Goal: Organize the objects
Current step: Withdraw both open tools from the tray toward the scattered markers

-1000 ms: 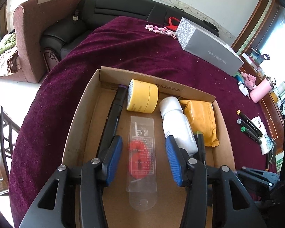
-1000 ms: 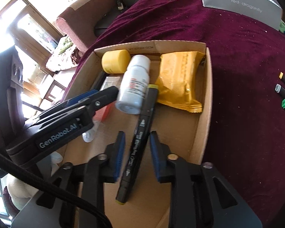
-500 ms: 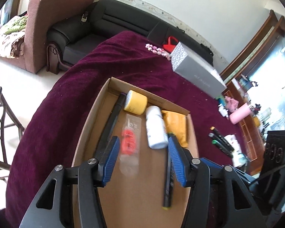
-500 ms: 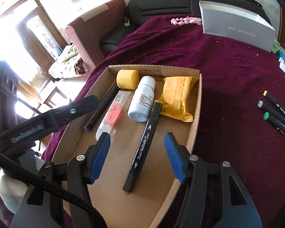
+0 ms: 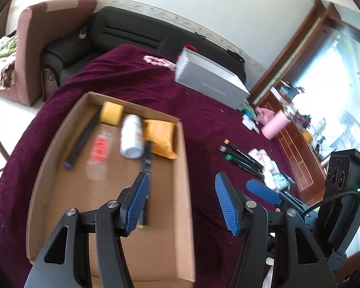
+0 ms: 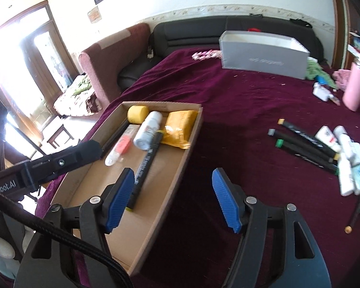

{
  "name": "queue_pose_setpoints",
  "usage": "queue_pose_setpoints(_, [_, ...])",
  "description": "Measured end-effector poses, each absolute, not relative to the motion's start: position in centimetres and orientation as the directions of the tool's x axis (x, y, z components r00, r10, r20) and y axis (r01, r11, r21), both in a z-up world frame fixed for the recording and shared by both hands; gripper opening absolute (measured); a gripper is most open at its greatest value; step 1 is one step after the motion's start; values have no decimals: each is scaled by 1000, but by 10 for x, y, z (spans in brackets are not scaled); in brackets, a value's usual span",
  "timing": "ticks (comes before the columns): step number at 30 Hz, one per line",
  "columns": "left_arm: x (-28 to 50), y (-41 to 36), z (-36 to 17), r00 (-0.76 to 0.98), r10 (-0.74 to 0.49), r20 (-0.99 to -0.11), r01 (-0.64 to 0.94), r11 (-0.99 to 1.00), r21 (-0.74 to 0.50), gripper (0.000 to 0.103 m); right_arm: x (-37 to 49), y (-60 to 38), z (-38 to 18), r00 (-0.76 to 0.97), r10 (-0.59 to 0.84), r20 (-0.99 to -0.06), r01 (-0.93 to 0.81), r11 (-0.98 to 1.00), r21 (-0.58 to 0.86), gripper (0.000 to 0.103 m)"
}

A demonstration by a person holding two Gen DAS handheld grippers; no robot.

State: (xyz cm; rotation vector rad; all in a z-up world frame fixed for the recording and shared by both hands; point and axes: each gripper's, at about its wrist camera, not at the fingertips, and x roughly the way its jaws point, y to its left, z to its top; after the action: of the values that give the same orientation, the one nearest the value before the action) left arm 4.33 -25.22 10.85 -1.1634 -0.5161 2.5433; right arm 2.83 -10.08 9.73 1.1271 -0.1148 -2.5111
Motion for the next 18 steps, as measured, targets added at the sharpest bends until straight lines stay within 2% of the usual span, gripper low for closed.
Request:
queue_pose_setpoints(7, [59,-201,113,-598,448,-665,-193,-885,-423,52,48,-49,104,-654,-342,-674,254,-939,230,71])
queue_pose_setpoints(18, [63,-139,99,-520,463,-718,-251,-886,-389,52,54,21,92,-686,-294,-666,147,-952,270,77])
